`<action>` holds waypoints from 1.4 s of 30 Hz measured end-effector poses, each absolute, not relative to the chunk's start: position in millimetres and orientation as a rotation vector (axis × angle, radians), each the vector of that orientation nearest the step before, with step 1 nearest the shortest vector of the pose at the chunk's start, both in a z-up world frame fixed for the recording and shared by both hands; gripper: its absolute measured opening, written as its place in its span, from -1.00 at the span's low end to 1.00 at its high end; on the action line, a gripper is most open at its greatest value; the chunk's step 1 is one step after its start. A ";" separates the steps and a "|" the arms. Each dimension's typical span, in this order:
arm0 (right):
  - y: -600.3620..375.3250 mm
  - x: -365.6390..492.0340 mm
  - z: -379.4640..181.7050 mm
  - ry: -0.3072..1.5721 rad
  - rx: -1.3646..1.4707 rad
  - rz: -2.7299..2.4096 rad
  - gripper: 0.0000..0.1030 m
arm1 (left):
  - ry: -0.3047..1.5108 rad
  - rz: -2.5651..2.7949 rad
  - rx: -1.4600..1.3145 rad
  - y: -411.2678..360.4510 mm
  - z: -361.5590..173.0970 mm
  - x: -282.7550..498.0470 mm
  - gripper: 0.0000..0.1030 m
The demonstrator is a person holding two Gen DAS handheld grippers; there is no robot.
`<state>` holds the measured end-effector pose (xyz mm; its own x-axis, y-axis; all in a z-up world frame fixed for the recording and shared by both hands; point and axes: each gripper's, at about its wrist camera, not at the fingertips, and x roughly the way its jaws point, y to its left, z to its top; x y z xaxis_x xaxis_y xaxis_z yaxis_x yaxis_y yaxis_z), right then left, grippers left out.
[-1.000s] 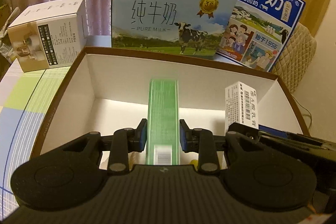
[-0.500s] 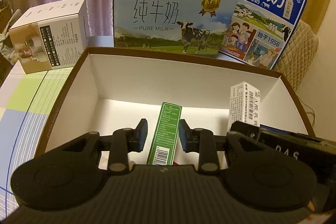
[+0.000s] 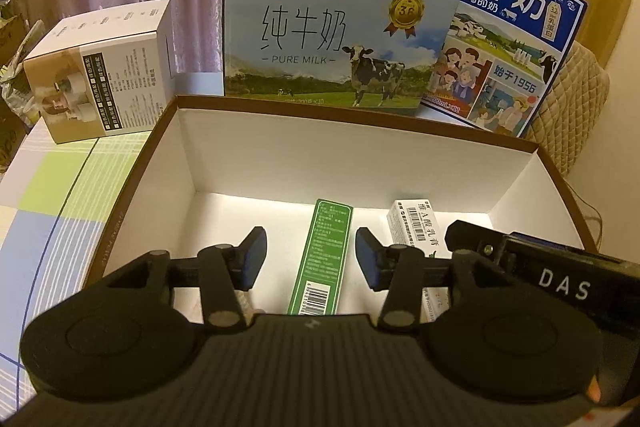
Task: Organize objects
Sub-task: 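Lower and open the left tool to release the green box while the right tool releases the ointment box, then withdraw both tools from the box toward the pill tray and brown pouch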
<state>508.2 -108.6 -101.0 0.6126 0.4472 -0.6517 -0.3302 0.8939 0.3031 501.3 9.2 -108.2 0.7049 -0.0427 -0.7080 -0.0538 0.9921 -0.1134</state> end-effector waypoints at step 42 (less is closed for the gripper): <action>-158.2 406.3 -5.0 0.634 0.194 0.477 0.47 | 0.685 0.007 -0.086 11.1 -9.5 382.6 0.40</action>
<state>406.3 -158.2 -5.0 0.7024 0.4836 -0.5223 -0.3673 0.8748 0.3160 382.6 11.1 -9.5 0.7745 -0.0222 -0.6322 -0.0343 0.9964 -0.0770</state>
